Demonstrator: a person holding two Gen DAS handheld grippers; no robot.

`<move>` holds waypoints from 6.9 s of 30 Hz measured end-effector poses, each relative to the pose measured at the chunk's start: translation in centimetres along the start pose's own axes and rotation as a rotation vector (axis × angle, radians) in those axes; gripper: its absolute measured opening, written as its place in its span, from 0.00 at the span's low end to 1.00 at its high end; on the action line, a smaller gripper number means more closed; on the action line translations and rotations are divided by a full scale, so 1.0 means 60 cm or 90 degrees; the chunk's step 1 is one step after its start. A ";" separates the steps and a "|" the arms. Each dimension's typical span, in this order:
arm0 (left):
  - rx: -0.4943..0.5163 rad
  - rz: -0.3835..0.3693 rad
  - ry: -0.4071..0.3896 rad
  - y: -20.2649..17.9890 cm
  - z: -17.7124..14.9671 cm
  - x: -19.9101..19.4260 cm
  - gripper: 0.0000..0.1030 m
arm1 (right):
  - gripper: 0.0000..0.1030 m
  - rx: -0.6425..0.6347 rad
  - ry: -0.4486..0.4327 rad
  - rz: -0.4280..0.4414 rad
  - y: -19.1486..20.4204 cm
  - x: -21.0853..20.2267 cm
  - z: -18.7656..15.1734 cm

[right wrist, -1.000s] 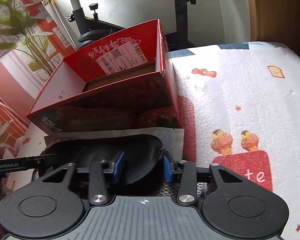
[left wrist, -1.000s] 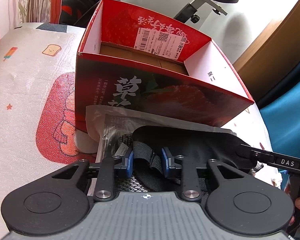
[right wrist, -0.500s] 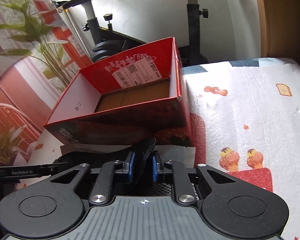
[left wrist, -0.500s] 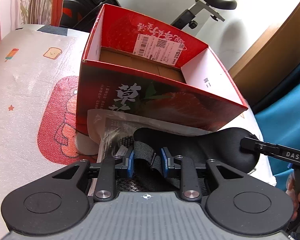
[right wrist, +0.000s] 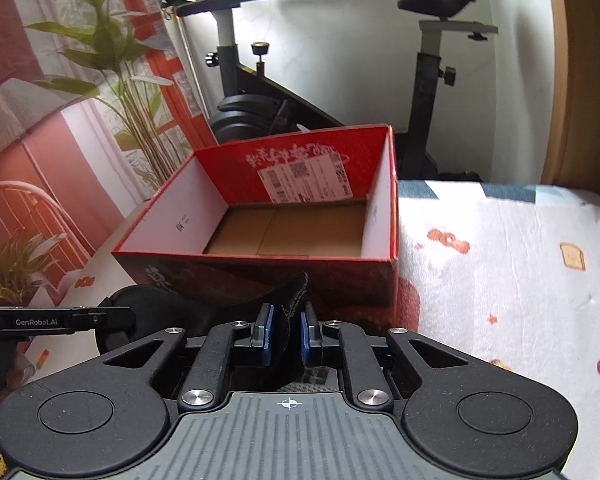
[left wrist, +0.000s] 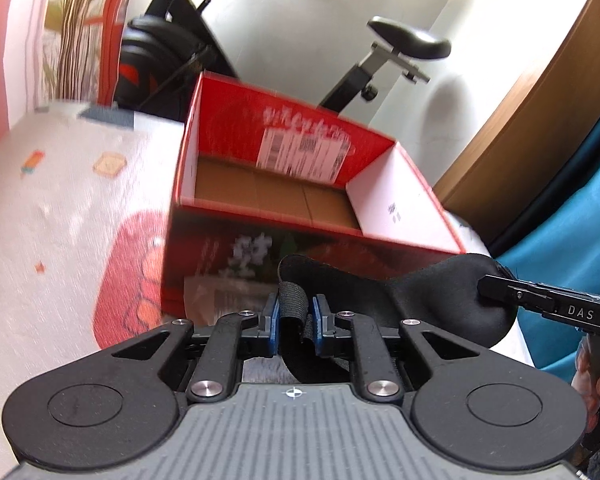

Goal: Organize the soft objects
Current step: 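Lift the black strap into the red box and open the right gripper, then lower the right tool to the grey knitted cloth and close on it, then lift the grey knitted cloth off the plastic bag with the right gripper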

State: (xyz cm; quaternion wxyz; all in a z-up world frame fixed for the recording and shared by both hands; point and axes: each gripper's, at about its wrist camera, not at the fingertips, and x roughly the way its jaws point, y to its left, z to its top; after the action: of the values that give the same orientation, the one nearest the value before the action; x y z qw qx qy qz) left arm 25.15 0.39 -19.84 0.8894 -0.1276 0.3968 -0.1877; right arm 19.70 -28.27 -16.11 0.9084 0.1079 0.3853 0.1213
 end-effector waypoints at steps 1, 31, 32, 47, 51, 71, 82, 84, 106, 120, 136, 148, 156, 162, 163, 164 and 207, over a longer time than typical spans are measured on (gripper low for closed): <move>0.004 0.001 -0.010 -0.002 0.005 -0.006 0.17 | 0.12 -0.004 -0.005 0.001 0.003 -0.003 0.004; 0.105 0.120 0.035 -0.014 0.179 0.198 0.17 | 0.12 -0.123 0.013 -0.118 0.021 0.233 0.157; 0.110 0.125 0.043 -0.013 0.178 0.203 0.17 | 0.12 -0.125 0.027 -0.121 0.021 0.242 0.155; 0.176 0.152 0.098 -0.012 0.167 0.220 0.23 | 0.15 -0.087 0.154 -0.157 0.012 0.315 0.137; 0.173 0.129 0.088 -0.014 0.171 0.212 0.47 | 0.21 -0.085 0.161 -0.163 0.009 0.320 0.134; 0.193 0.077 -0.042 -0.036 0.132 0.039 0.95 | 0.99 -0.058 -0.025 -0.080 0.021 0.160 0.107; 0.171 0.051 0.004 -0.018 0.027 -0.004 0.97 | 1.00 -0.042 -0.055 -0.061 0.027 0.075 0.006; 0.174 0.043 0.011 -0.016 0.010 -0.006 0.97 | 1.00 -0.035 -0.053 -0.073 0.028 0.067 -0.020; 0.119 -0.032 0.069 -0.013 -0.079 0.001 0.97 | 1.00 0.012 -0.024 -0.133 -0.005 0.015 -0.175; 0.093 -0.041 0.078 -0.008 -0.086 0.012 0.86 | 0.95 -0.006 -0.003 -0.113 0.007 0.039 -0.179; 0.098 -0.006 0.081 -0.004 -0.094 0.020 0.52 | 0.94 -0.005 0.007 -0.096 0.017 0.062 -0.183; 0.064 -0.002 0.063 0.006 -0.094 0.013 0.32 | 0.94 -0.005 0.006 -0.093 0.016 0.062 -0.185; 0.026 0.023 0.023 0.023 -0.082 -0.007 0.27 | 0.89 -0.004 0.003 -0.093 0.013 0.055 -0.185; 0.026 0.043 0.024 0.032 -0.076 -0.008 0.27 | 0.87 -0.009 -0.006 -0.087 0.012 0.050 -0.180; 0.029 0.045 0.026 0.032 -0.073 -0.007 0.27 | 0.87 -0.019 -0.009 -0.089 0.015 0.049 -0.178; 0.032 0.046 0.028 0.032 -0.072 -0.005 0.27 | 0.87 -0.034 -0.011 -0.093 0.019 0.049 -0.175; 0.044 0.051 0.045 0.065 -0.073 0.013 0.34 | 0.39 -0.189 -0.006 -0.004 0.017 0.048 -0.161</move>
State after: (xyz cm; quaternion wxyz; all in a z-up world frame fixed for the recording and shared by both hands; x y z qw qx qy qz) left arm 23.23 3.21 -24.69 0.8853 -0.0743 0.4264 -0.1698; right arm 14.47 -25.46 -24.34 0.9165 -0.0282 0.3594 0.1737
